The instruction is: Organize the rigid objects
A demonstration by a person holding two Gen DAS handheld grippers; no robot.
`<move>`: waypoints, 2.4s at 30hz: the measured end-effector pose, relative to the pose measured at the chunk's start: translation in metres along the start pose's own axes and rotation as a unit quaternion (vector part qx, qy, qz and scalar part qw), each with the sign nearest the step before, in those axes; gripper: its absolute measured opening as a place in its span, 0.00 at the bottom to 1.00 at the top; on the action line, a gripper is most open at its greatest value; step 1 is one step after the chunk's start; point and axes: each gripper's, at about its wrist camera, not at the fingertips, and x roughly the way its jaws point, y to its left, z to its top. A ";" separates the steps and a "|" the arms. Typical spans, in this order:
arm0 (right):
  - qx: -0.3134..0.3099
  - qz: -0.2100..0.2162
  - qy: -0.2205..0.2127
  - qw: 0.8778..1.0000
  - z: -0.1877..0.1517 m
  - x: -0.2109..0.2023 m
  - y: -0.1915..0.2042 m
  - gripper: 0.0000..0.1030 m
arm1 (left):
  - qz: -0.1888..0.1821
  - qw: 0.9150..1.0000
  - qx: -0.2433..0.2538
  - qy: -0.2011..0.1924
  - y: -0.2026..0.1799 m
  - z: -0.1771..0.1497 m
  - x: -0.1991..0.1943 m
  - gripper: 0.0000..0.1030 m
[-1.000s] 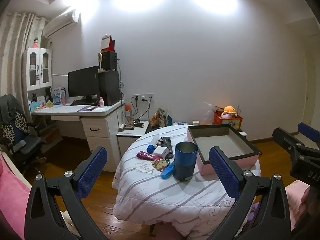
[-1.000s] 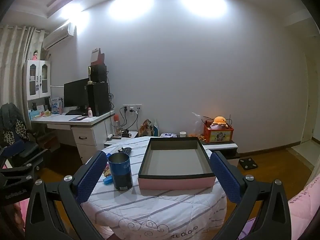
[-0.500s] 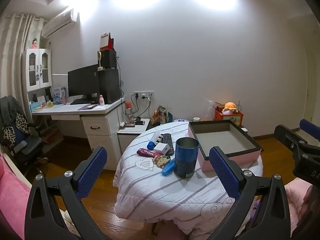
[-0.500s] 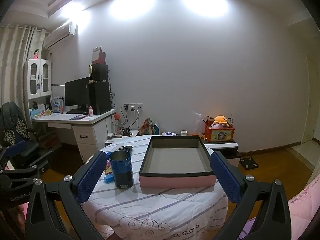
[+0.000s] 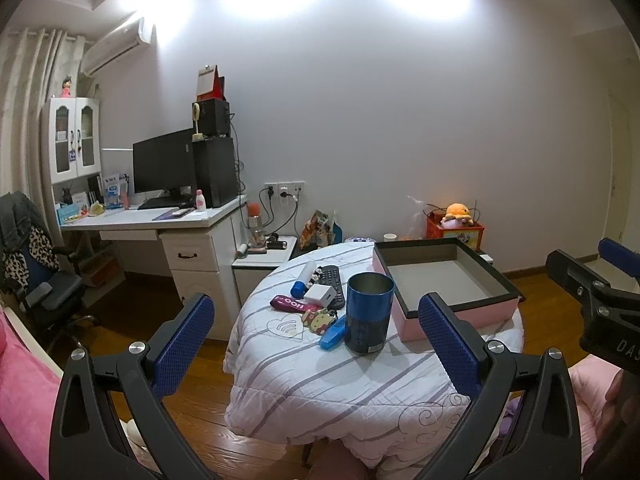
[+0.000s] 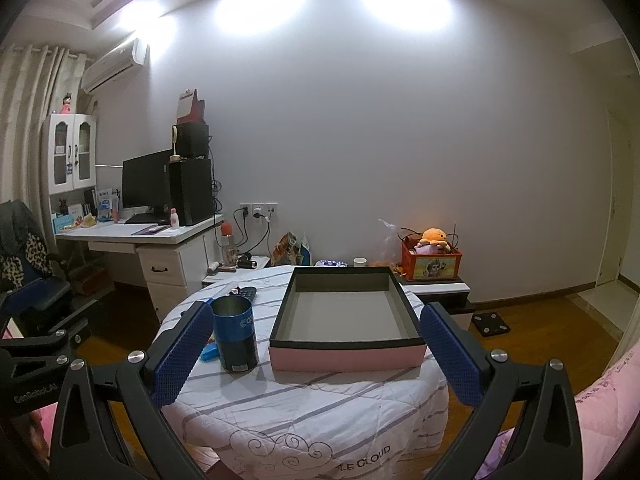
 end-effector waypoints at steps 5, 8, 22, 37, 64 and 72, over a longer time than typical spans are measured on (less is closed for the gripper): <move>-0.001 0.000 0.001 1.000 0.000 -0.001 0.002 1.00 | -0.002 1.000 0.000 0.001 -0.001 -0.002 0.000 1.00; -0.002 -0.001 0.003 1.000 -0.001 -0.001 0.001 1.00 | -0.003 1.000 0.000 0.002 0.000 -0.003 0.000 1.00; -0.005 0.000 0.009 1.000 -0.002 0.000 0.003 1.00 | -0.001 1.000 0.003 0.004 -0.001 -0.005 0.001 1.00; -0.004 -0.001 0.010 1.000 -0.003 0.000 0.003 1.00 | -0.008 1.000 0.004 0.002 -0.005 -0.004 0.002 1.00; -0.009 -0.003 0.009 1.000 0.000 0.001 0.001 1.00 | -0.016 1.000 0.005 -0.015 -0.006 0.000 -0.002 1.00; -0.007 -0.005 0.011 1.000 0.000 0.001 0.000 1.00 | -0.017 1.000 0.006 -0.015 -0.007 -0.001 -0.002 1.00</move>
